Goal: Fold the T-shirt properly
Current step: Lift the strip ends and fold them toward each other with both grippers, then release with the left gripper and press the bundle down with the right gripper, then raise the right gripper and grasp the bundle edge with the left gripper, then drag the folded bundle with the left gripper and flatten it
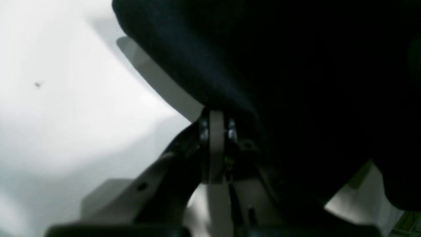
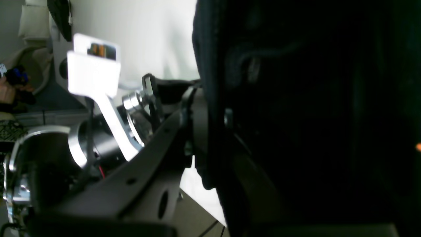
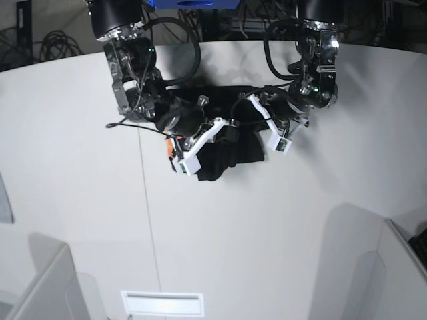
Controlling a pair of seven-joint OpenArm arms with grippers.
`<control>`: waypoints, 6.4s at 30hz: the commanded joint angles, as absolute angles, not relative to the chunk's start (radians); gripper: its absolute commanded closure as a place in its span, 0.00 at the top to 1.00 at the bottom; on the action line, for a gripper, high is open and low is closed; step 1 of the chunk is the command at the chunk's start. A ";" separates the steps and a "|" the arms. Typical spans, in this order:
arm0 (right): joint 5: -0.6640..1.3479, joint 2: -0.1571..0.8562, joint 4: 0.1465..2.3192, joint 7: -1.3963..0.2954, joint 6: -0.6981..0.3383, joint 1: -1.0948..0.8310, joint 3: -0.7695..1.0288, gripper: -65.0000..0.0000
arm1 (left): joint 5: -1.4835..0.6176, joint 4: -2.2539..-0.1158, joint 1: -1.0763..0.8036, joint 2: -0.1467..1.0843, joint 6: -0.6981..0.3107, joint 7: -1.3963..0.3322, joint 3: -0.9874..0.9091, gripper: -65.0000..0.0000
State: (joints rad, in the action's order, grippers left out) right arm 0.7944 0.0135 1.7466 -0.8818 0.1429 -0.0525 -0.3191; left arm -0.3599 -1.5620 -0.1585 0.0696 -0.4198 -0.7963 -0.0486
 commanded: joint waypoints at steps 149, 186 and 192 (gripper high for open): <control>0.822 0.134 1.960 -0.691 0.019 -0.366 0.058 0.00 | -0.765 -1.461 -0.174 0.058 -0.469 -0.788 -0.133 0.69; 0.937 0.125 1.859 -0.691 0.018 -0.549 0.467 0.00 | -0.410 -1.469 0.237 0.348 -0.475 -1.009 0.636 0.00; 0.937 0.044 1.848 -0.693 0.018 -0.567 0.564 0.00 | -0.410 -1.469 0.361 0.363 -0.556 -0.934 0.820 0.00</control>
